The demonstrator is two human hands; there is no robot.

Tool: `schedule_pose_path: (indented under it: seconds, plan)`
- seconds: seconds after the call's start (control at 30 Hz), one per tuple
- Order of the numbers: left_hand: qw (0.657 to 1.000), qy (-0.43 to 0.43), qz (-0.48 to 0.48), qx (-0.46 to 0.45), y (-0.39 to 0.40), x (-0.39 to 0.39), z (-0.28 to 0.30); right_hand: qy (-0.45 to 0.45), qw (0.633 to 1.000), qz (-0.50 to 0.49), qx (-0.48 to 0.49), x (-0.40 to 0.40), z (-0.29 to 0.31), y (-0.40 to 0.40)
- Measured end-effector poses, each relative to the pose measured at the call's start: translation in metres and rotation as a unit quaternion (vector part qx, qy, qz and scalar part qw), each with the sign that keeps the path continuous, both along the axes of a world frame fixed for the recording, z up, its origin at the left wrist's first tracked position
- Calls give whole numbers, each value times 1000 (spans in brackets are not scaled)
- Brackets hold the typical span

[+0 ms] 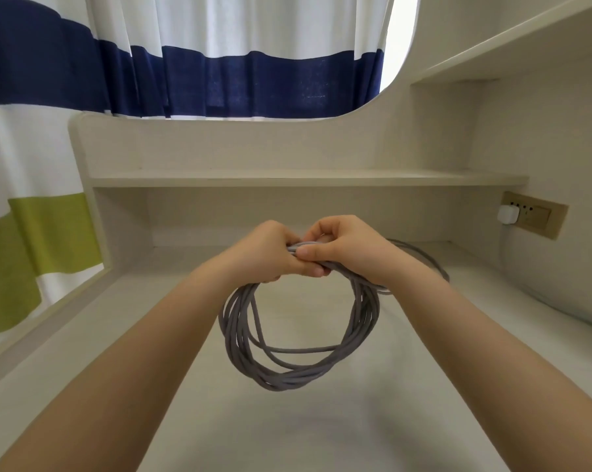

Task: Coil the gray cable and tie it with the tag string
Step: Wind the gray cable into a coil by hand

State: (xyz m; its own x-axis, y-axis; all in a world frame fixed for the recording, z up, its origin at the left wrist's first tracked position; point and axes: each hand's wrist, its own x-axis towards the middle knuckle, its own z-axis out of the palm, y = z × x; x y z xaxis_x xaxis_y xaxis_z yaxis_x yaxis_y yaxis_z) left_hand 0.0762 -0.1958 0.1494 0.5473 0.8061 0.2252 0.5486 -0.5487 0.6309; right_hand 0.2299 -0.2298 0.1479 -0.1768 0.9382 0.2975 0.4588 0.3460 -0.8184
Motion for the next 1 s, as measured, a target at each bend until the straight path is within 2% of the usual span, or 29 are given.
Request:
schedule_pose_path:
  seconds: [0.2,0.27,0.37,0.5,0.8,0.93,1.0]
  plan:
    - [992,-109,28,-63,8,-16,-8,-69,997,8,20,14,2,-3]
    - [986,-138,33,-86,11,-23,-10,-121,989,-18,77,18,-2,-3]
    - [969,-206,39,-127,14,-28,-13,-204,949,-88,225,19,-14,-1]
    - [953,-263,45,-144,14,-30,-18,-219,911,-152,314,24,-25,1]
    - [943,-305,26,-134,17,-37,-28,-184,916,-192,300,38,-33,4]
    - [945,-298,9,-131,16,-39,-28,-112,955,-166,221,41,-31,5]
    - [945,-301,-2,-127,15,-40,-28,-93,960,-156,211,43,-31,5]
